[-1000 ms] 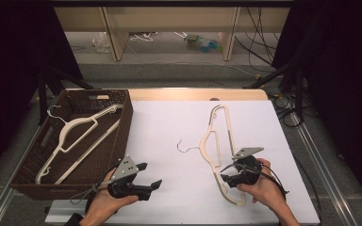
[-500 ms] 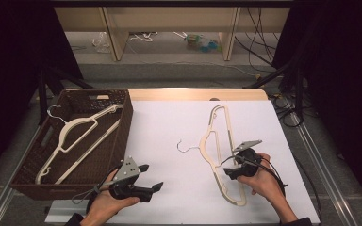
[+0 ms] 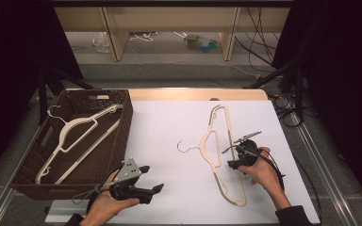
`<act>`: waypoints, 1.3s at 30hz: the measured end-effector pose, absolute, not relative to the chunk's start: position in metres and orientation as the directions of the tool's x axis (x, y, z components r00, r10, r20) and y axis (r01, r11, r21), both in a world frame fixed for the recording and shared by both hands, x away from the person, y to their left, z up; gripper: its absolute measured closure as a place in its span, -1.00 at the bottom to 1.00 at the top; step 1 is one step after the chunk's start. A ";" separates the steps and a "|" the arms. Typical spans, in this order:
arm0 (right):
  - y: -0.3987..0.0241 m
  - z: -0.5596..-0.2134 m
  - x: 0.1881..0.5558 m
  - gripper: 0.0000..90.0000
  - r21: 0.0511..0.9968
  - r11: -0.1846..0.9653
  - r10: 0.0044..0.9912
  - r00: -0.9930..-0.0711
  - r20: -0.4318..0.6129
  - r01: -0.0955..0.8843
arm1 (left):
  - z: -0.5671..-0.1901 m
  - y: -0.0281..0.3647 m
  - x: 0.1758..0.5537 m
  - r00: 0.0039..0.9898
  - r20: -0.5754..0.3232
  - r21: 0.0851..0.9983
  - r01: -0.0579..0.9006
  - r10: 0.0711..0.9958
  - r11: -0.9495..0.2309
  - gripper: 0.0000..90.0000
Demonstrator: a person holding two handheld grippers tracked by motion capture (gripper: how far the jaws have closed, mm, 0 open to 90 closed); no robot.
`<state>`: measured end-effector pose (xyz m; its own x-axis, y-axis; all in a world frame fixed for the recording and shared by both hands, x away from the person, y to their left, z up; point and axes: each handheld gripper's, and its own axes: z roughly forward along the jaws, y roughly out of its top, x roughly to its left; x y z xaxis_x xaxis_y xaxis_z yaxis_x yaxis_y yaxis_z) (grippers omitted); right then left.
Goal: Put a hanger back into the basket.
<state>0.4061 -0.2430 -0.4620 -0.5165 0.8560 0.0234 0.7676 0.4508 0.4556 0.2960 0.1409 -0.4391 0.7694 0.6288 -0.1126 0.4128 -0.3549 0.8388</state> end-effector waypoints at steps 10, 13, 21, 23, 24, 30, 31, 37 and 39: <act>-0.237 -0.462 0.417 0.24 0.414 0.462 0.864 -0.504 -0.008 0.785 | -0.440 0.139 0.296 0.769 -0.106 0.840 0.408 0.630 -0.356 -0.49; -0.234 -0.460 0.419 0.34 0.382 0.444 0.875 -0.483 0.009 0.811 | -0.441 0.140 0.296 0.777 -0.109 0.836 0.410 0.620 -0.366 -0.49; -0.235 -0.457 0.425 0.53 0.324 0.383 0.907 -0.418 0.042 0.865 | -0.440 0.140 0.296 0.771 -0.107 0.833 0.415 0.628 -0.366 -0.49; -0.235 -0.458 0.429 0.52 0.318 0.394 0.905 -0.424 0.029 0.862 | -0.440 0.140 0.296 0.773 -0.113 0.833 0.416 0.624 -0.365 -0.49; -0.233 -0.458 0.429 0.52 0.311 0.376 0.915 -0.403 0.028 0.873 | -0.441 0.140 0.296 0.772 -0.113 0.833 0.416 0.625 -0.363 -0.49; -0.227 -0.456 0.427 0.54 0.277 0.372 0.919 -0.393 0.021 0.886 | -0.441 0.140 0.296 0.772 -0.119 0.833 0.419 0.624 -0.360 -0.49; -0.228 -0.456 0.427 0.54 0.281 0.379 0.916 -0.400 0.019 0.882 | -0.441 0.139 0.295 0.766 -0.121 0.841 0.417 0.632 -0.345 -0.48; -0.229 -0.454 0.428 0.58 0.258 0.382 0.912 -0.407 0.049 0.887 | -0.440 0.140 0.295 0.766 -0.126 0.837 0.424 0.630 -0.348 -0.48; -0.229 -0.456 0.428 0.60 0.271 0.388 0.912 -0.410 0.027 0.881 | -0.439 0.140 0.295 0.780 -0.129 0.845 0.410 0.612 -0.344 -0.48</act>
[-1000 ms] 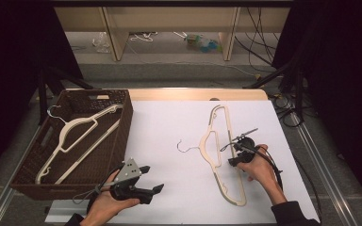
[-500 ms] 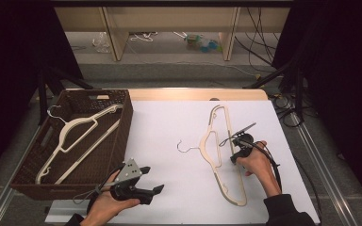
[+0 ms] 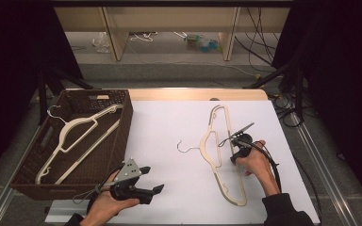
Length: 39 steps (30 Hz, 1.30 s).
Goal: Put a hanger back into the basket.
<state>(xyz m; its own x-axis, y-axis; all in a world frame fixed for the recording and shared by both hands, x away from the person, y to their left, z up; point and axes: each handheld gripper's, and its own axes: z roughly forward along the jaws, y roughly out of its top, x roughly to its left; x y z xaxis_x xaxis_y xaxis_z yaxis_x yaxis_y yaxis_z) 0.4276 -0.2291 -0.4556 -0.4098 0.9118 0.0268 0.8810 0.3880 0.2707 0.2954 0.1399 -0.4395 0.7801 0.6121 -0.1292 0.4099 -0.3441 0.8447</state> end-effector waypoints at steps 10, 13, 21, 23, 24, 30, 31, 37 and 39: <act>-0.229 -0.453 0.424 0.70 0.250 0.413 0.901 -0.433 0.032 0.876 | -0.440 0.140 0.295 0.779 -0.122 0.847 0.405 0.615 -0.344 -0.48; -0.237 -0.454 0.426 0.73 0.261 0.467 0.867 -0.496 0.056 0.845 | -0.439 0.140 0.296 0.779 -0.122 0.847 0.404 0.615 -0.344 -0.48; -0.232 -0.455 0.424 0.69 0.259 0.442 0.887 -0.461 0.015 0.859 | -0.440 0.140 0.296 0.780 -0.130 0.846 0.409 0.613 -0.341 -0.48; -0.230 -0.455 0.424 0.69 0.247 0.399 0.907 -0.420 0.037 0.883 | -0.440 0.140 0.297 0.786 -0.116 0.842 0.402 0.607 -0.359 -0.48; -0.230 -0.455 0.424 0.69 0.241 0.398 0.907 -0.419 0.038 0.885 | -0.440 0.140 0.296 0.782 -0.113 0.843 0.402 0.613 -0.357 -0.48; -0.228 -0.456 0.424 0.73 0.248 0.423 0.899 -0.438 0.008 0.872 | -0.440 0.139 0.297 0.782 -0.119 0.838 0.410 0.612 -0.360 -0.48; -0.228 -0.456 0.424 0.74 0.252 0.433 0.894 -0.447 0.000 0.866 | -0.440 0.139 0.297 0.785 -0.116 0.839 0.405 0.608 -0.363 -0.48; -0.227 -0.453 0.424 0.75 0.252 0.399 0.908 -0.419 0.026 0.882 | -0.441 0.138 0.297 0.782 -0.131 0.840 0.414 0.610 -0.350 -0.48; -0.227 -0.452 0.425 0.75 0.249 0.412 0.901 -0.432 0.030 0.877 | -0.441 0.138 0.297 0.782 -0.120 0.840 0.408 0.611 -0.357 -0.48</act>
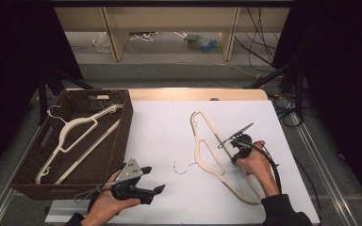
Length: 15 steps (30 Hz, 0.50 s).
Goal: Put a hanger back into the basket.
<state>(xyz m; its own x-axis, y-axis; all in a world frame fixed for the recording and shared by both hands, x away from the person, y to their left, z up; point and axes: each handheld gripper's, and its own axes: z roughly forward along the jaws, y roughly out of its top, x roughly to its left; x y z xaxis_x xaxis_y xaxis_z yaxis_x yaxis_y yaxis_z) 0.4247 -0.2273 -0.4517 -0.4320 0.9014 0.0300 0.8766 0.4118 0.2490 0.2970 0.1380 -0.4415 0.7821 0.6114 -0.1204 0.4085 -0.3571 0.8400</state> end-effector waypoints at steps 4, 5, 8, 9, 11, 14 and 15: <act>-0.229 -0.447 0.425 0.75 0.280 0.421 0.894 -0.447 0.036 0.863 | -0.442 0.134 0.295 0.774 -0.164 0.836 0.438 0.612 -0.330 -0.47; -0.226 -0.444 0.424 0.75 0.269 0.403 0.903 -0.429 0.040 0.875 | -0.443 0.132 0.295 0.776 -0.160 0.829 0.441 0.610 -0.343 -0.47; -0.223 -0.438 0.423 0.75 0.284 0.411 0.899 -0.437 0.030 0.866 | -0.448 0.125 0.293 0.783 -0.175 0.823 0.449 0.597 -0.348 -0.47; -0.223 -0.436 0.422 0.75 0.280 0.401 0.904 -0.426 0.033 0.872 | -0.450 0.122 0.293 0.788 -0.188 0.821 0.454 0.586 -0.346 -0.46; -0.222 -0.431 0.422 0.75 0.292 0.414 0.898 -0.439 0.024 0.862 | -0.453 0.114 0.292 0.786 -0.224 0.804 0.484 0.576 -0.346 -0.45; -0.225 -0.427 0.423 0.75 0.331 0.457 0.875 -0.484 -0.001 0.825 | -0.458 0.103 0.292 0.797 -0.234 0.798 0.485 0.558 -0.359 -0.44; -0.223 -0.426 0.421 0.75 0.340 0.445 0.879 -0.477 0.012 0.828 | -0.460 0.098 0.292 0.792 -0.248 0.793 0.496 0.558 -0.352 -0.43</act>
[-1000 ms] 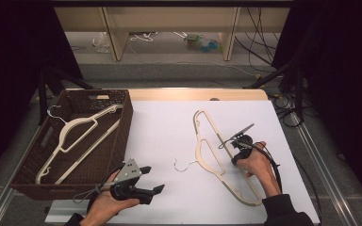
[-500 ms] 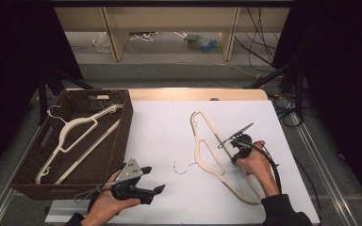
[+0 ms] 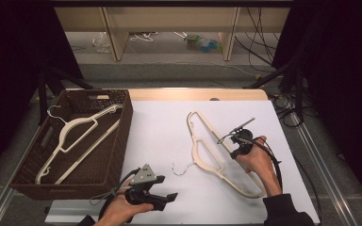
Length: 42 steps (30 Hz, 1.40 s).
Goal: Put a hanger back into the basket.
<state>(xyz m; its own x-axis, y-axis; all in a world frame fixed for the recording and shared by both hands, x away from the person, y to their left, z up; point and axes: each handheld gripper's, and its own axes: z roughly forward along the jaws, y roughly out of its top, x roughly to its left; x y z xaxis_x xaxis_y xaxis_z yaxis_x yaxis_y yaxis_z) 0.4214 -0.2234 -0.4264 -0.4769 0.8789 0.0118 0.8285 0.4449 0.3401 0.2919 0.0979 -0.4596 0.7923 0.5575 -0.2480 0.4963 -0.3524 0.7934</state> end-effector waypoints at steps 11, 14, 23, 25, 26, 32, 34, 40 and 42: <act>-0.221 -0.418 0.419 0.75 0.360 0.455 0.871 -0.492 0.013 0.814 | -0.471 0.047 0.312 0.800 -0.343 0.761 0.544 0.492 -0.354 -0.40; -0.220 -0.417 0.419 0.75 0.350 0.459 0.871 -0.492 0.007 0.817 | -0.476 0.036 0.320 0.774 -0.395 0.743 0.586 0.495 -0.324 -0.39; -0.219 -0.415 0.417 0.75 0.363 0.478 0.855 -0.518 0.013 0.799 | -0.487 0.011 0.335 0.756 -0.402 0.722 0.609 0.517 -0.329 -0.37; -0.217 -0.413 0.417 0.75 0.367 0.472 0.860 -0.510 0.009 0.802 | -0.488 0.007 0.338 0.749 -0.417 0.714 0.620 0.516 -0.323 -0.38; -0.217 -0.413 0.416 0.75 0.375 0.469 0.860 -0.510 0.011 0.799 | -0.489 0.005 0.339 0.745 -0.421 0.711 0.625 0.517 -0.322 -0.38; -0.218 -0.412 0.416 0.75 0.380 0.500 0.841 -0.541 0.003 0.778 | -0.496 -0.006 0.346 0.743 -0.415 0.714 0.624 0.526 -0.317 -0.39; -0.216 -0.410 0.415 0.75 0.377 0.487 0.848 -0.530 0.014 0.788 | -0.498 -0.006 0.348 0.733 -0.424 0.710 0.634 0.533 -0.308 -0.39; -0.216 -0.410 0.416 0.75 0.358 0.497 0.844 -0.536 0.012 0.790 | -0.499 -0.005 0.355 0.694 -0.466 0.698 0.670 0.549 -0.253 -0.39; -0.217 -0.409 0.415 0.75 0.358 0.496 0.844 -0.536 0.014 0.791 | -0.499 -0.005 0.356 0.675 -0.497 0.682 0.692 0.545 -0.236 -0.40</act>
<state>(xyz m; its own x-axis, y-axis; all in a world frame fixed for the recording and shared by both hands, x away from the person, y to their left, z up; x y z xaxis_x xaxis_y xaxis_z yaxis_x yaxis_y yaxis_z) 0.4154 -0.2166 -0.4094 -0.5359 0.8442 0.0137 0.7909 0.4962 0.3581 0.3558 -0.0048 -0.4987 0.6752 0.5449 -0.4972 0.6924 -0.2359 0.6818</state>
